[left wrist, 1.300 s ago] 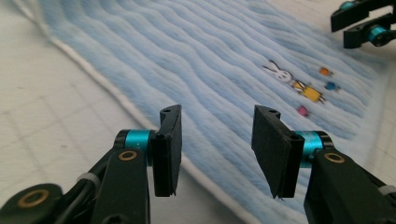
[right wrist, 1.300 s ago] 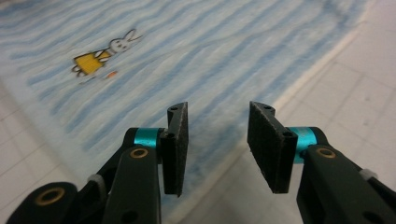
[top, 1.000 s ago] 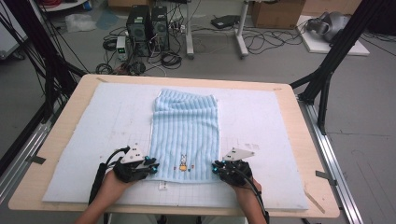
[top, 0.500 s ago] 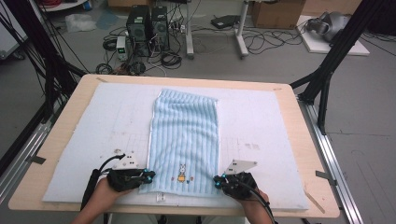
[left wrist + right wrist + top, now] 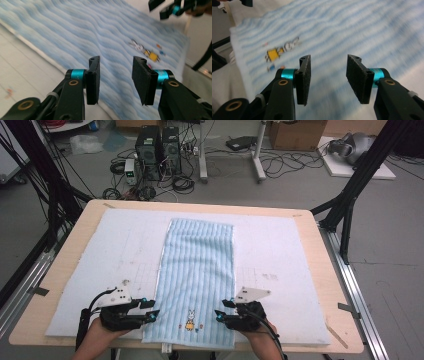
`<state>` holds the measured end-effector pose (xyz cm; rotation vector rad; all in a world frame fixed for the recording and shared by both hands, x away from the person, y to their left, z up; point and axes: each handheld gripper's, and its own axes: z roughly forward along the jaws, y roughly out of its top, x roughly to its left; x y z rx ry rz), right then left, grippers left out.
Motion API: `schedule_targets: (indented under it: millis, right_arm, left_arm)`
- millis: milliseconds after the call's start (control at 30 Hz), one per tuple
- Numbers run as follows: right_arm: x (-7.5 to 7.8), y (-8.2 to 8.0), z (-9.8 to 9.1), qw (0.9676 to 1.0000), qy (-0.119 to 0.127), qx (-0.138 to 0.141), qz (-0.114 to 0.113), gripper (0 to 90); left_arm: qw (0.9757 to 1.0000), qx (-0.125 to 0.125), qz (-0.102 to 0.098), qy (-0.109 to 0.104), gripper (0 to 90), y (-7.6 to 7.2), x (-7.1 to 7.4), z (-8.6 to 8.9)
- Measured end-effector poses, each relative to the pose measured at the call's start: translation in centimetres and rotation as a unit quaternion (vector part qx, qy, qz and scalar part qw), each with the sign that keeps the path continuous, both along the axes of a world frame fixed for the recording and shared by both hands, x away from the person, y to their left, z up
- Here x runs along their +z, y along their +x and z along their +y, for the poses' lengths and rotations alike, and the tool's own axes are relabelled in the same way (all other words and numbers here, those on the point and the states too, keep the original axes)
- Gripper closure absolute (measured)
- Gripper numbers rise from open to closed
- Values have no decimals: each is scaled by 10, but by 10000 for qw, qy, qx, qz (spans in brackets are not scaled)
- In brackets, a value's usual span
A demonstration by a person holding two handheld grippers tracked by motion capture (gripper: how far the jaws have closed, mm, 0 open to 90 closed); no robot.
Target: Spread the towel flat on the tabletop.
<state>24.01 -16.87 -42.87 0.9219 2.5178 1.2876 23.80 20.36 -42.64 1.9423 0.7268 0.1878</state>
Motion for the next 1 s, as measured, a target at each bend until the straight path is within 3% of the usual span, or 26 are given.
schedule_targets:
  millis: [67, 167, 267, 367, 467, 600, 633, 700, 800, 900, 1000]
  right_arm:
    - [-4, 8, 15, 9998, -85, 187, 42, 597]
    - [-15, 15, 34, 9979, -294, 524, 255, 738]
    - [-16, 13, 38, 9965, -362, 713, 243, 872]
    - [-15, 10, 34, 9934, -413, 1021, 310, 883]
    - [-15, 3, 29, 9868, -405, 1503, 453, 883]
    - [-13, -5, 22, 9808, -355, 1812, 623, 894]
    - [-13, -6, 21, 9793, -340, 1893, 623, 853]
    - [-11, -4, 17, 9823, -147, 1774, 585, 795]
    - [-7, 9, 6, 9903, 128, 1308, 451, 754]
    - [-7, 19, -1, 9961, 127, 829, 283, 710]
    - [-7, 29, -8, 9992, 74, 381, 119, 679]
  left_arm:
    - [9998, 180, -50, -109, 557, 7, 3, 2]
    - [9990, 402, -106, -192, 556, 18, 6, 7]
    - [9982, 521, -125, -257, 555, 25, 8, 11]
    - [9977, 600, -136, -280, 554, 28, 8, 14]
    - [9978, 592, -124, -284, 554, 31, 9, 14]
    - [9978, 608, -65, -242, 548, 37, 7, 11]
    - [9979, 604, -34, -222, 545, 39, 6, 10]
    - [9978, 642, 20, -170, 536, 42, 3, 7]
    - [9979, 651, 68, -15, 543, 49, -4, 1]
    - [9982, 572, 145, 136, 581, 55, -11, -5]
    - [9981, 433, 226, 385, 606, 58, -18, -14]
